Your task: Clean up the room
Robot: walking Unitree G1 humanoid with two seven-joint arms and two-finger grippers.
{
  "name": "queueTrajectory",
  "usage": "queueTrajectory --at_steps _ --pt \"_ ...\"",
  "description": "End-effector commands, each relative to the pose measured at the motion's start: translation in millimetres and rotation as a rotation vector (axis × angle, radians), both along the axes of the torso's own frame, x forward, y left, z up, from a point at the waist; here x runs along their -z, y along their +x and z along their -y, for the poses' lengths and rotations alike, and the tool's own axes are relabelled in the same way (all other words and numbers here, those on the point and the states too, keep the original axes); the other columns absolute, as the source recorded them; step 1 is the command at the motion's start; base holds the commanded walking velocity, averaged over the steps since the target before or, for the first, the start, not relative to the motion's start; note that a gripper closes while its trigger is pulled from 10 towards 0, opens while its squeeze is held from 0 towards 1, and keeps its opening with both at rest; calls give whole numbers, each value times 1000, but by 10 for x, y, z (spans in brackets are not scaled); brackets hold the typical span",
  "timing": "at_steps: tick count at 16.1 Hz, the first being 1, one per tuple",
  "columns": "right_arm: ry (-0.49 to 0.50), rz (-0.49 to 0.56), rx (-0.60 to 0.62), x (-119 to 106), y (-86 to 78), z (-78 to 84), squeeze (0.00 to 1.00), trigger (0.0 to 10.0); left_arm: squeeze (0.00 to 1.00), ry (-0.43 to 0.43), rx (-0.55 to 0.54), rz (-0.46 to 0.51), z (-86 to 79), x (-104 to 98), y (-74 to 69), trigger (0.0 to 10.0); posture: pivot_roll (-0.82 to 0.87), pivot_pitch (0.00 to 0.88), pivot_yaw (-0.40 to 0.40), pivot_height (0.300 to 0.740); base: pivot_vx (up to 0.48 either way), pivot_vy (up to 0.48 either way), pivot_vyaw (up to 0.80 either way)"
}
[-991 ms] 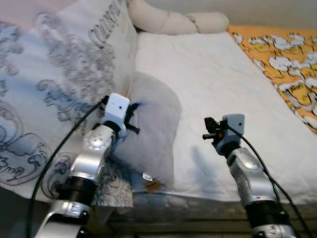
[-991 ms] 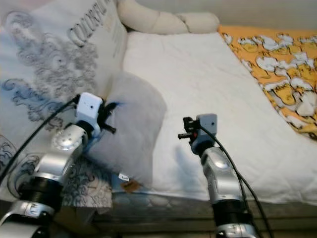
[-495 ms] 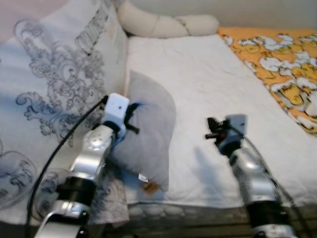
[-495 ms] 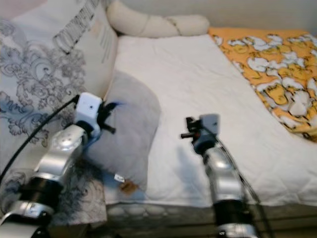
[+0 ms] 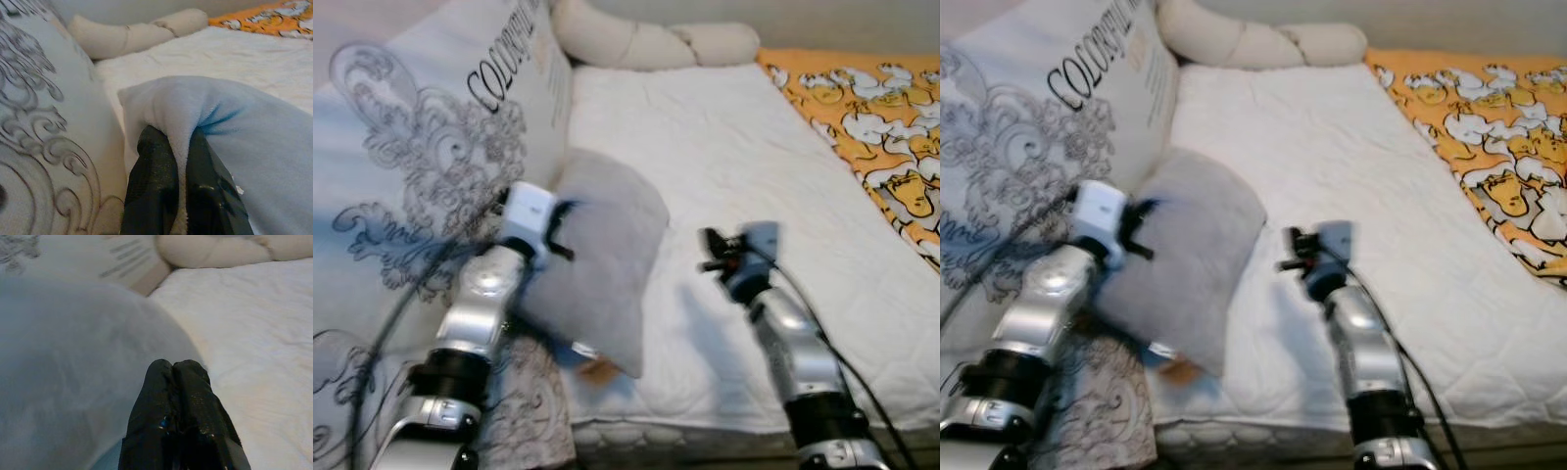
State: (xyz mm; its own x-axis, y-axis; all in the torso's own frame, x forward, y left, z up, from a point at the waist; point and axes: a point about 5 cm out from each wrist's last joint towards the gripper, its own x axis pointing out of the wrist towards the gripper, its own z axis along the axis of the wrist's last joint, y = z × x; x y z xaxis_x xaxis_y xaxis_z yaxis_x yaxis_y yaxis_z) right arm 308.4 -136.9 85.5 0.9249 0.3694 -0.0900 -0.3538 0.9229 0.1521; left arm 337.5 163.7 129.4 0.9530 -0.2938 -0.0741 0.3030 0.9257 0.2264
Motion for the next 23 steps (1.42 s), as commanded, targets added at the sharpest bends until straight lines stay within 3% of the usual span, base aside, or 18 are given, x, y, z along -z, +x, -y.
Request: queueTrajectory --at_steps 1,4,7,8,11,13,15,18,20,22,23 --pt "-47 9 -9 2 -33 84 0 10000 0 -10 36 48 118 -104 21 10000 47 0 -3 740 300 0 0" --pt "10 -6 2 28 -58 79 0 10000 0 -2 52 53 131 -103 5 10000 47 0 -2 740 96 0 0" --pt "6 1 -4 23 -69 93 0 10000 0 19 64 49 145 -83 -3 10000 45 0 3 740 0 0 0" --pt "39 2 -11 17 -79 101 1000 10000 0 30 74 59 159 -92 4 10000 45 0 3 740 0 0 0" --pt "39 80 -74 -66 -99 115 1000 10000 0 86 65 118 147 -204 56 10000 43 0 4 740 0 0 0" --pt "27 128 -143 -128 -116 164 1000 10000 0 200 67 177 150 -337 69 10000 43 0 4 740 0 0 0" --pt "39 128 -215 -173 -135 198 1000 10000 0 261 31 202 148 -411 56 10000 45 0 3 740 0 0 0" --pt "114 151 -346 -230 -231 146 1000 10000 0 342 -67 163 82 -313 34 10000 44 0 1 740 0 0 0" --pt "118 123 -466 -212 -328 97 1000 10000 0 349 -230 102 -58 -224 33 10000 42 0 -4 740 0 0 0" --pt "110 119 -479 -183 -344 128 1000 10000 0 372 -316 64 -172 -160 19 10000 40 0 -6 740 0 0 0" --pt "105 114 -478 -164 -354 145 1000 10000 0 374 -304 39 -188 -112 14 10000 47 0 -14 740 0 0 0"
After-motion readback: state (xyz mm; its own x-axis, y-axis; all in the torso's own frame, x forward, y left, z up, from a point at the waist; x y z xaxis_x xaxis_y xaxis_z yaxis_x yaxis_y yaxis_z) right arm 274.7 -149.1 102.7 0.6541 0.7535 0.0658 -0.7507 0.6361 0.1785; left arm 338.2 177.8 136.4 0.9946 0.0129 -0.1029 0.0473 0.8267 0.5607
